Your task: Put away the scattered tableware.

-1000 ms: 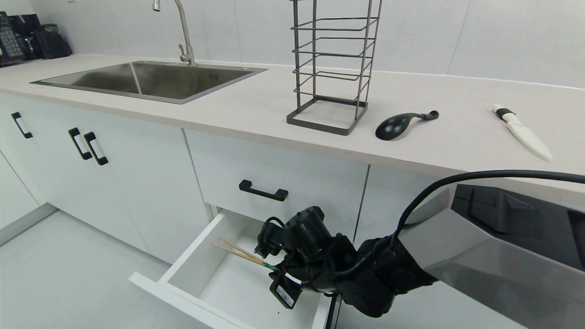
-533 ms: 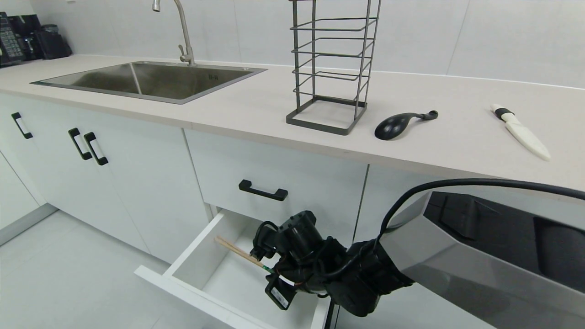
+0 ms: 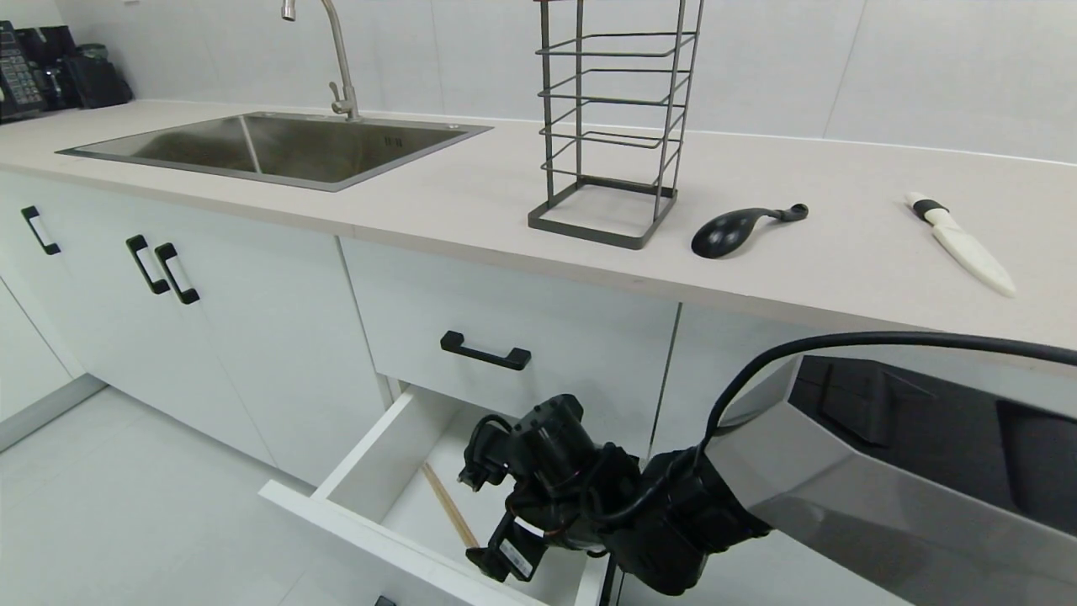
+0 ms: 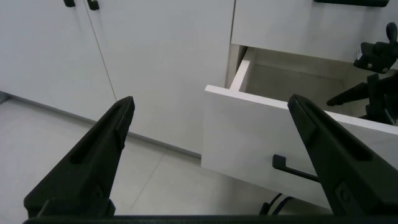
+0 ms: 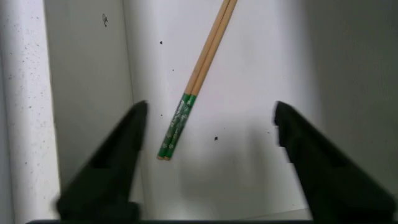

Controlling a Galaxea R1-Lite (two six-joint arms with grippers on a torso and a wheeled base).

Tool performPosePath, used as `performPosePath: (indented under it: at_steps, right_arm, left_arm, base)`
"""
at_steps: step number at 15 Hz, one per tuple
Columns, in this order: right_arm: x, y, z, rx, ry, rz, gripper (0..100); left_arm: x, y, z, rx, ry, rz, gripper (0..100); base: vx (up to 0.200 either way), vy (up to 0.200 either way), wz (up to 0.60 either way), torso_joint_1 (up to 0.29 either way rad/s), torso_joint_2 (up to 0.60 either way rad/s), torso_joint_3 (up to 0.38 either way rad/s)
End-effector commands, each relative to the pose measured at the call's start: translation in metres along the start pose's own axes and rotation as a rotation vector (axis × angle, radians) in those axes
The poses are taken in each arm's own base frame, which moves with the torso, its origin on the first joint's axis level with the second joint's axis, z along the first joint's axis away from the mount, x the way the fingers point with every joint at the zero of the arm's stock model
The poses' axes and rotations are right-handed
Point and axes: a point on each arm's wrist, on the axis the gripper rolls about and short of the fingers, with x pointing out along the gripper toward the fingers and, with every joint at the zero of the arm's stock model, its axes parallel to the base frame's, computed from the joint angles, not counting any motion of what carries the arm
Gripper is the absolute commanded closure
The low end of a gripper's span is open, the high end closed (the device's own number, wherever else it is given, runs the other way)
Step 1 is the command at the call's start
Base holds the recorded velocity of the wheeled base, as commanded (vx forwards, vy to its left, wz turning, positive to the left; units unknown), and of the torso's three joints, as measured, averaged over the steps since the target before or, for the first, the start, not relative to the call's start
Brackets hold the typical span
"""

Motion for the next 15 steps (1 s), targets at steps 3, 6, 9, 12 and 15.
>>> performPosePath:
  at_steps: [3,6,9,12,15]
  right_arm:
    - [-0.040,0.013,0.015,-0.024,-0.055,0.010,0]
    - [-0.070,0.023,0.014,-0.034,-0.069,0.024,0]
    - [-0.088,0.034,0.001,-0.048,-0.068,0.050,0]
    - [-0.100,0.041,-0.009,-0.058,-0.071,0.066,0]
    - [-0.109,0.041,-0.008,-0.076,-0.081,0.055,0]
  left_arm:
    - [0.000,0.000,0.000,0.000,0.001,0.000,0]
    - [0.000,0.000,0.000,0.000,0.001,0.000,0]
    - [0.000,0.000,0.000,0.000,0.001,0.000,0]
    - [0.000,0.000,0.000,0.000,0.001,0.000,0]
    - [0.000,0.000,0.000,0.000,0.001,0.000,0]
  base:
    - [0.000,0.000,0.00,0.000,0.00,0.000]
    - [0.000,0.000,0.00,0.000,0.00,0.000]
    - [0.000,0.000,0.00,0.000,0.00,0.000]
    - [0.000,0.000,0.00,0.000,0.00,0.000]
    - [0.000,0.000,0.00,0.000,0.00,0.000]
